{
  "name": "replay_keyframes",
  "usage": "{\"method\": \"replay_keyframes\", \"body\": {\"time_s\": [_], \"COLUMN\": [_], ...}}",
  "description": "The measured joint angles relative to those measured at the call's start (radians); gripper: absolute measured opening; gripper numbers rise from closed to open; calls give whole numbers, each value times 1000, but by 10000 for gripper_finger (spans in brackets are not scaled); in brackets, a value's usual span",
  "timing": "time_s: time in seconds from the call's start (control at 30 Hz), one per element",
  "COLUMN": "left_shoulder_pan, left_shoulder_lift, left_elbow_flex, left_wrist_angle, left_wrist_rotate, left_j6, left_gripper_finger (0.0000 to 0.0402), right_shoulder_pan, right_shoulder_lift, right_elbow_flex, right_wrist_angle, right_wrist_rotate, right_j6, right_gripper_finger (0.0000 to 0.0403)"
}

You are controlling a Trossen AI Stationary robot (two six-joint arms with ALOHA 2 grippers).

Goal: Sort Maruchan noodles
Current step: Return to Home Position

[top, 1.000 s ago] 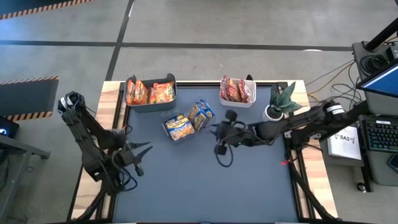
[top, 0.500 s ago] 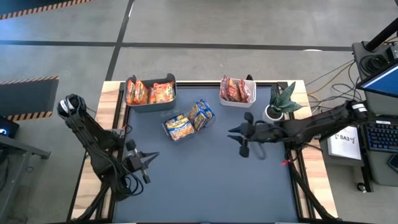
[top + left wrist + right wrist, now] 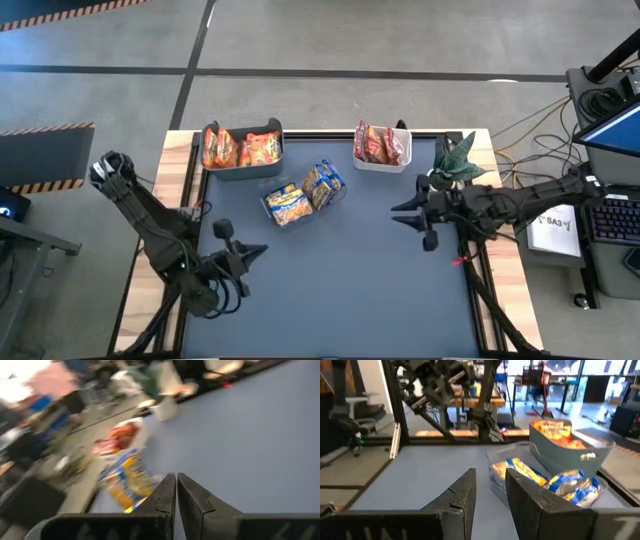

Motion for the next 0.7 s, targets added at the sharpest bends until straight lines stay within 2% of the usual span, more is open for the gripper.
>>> {"method": "replay_keyframes", "body": {"time_s": [0.07,0.2,0.27,0.4,0.53,0.7], "left_shoulder_pan": [17,55,81,146,187,202], "left_shoulder_lift": [0,-5,-18,-89,-216,-435], "left_elbow_flex": [26,36,19,-80,-283,-515], "left_wrist_angle": [62,226,258,313,488,689], "left_wrist_rotate": [106,409,507,535,537,534], "left_j6": [138,456,548,548,543,547], "left_gripper_finger": [0,0,0,0,0,0], "right_shoulder_pan": [0,0,0,0,0,0], "right_shoulder_lift": [-30,-66,-76,-87,-104,-142], "right_elbow_flex": [0,-1,-1,-2,-2,-5], "right_wrist_angle": [-8,-12,-12,-6,-8,-9], "right_wrist_rotate": [-3,-21,-34,-88,-108,-123], "right_j6": [-2,-27,-43,-63,-65,-82], "right_gripper_finger": [96,96,96,96,96,96]}}
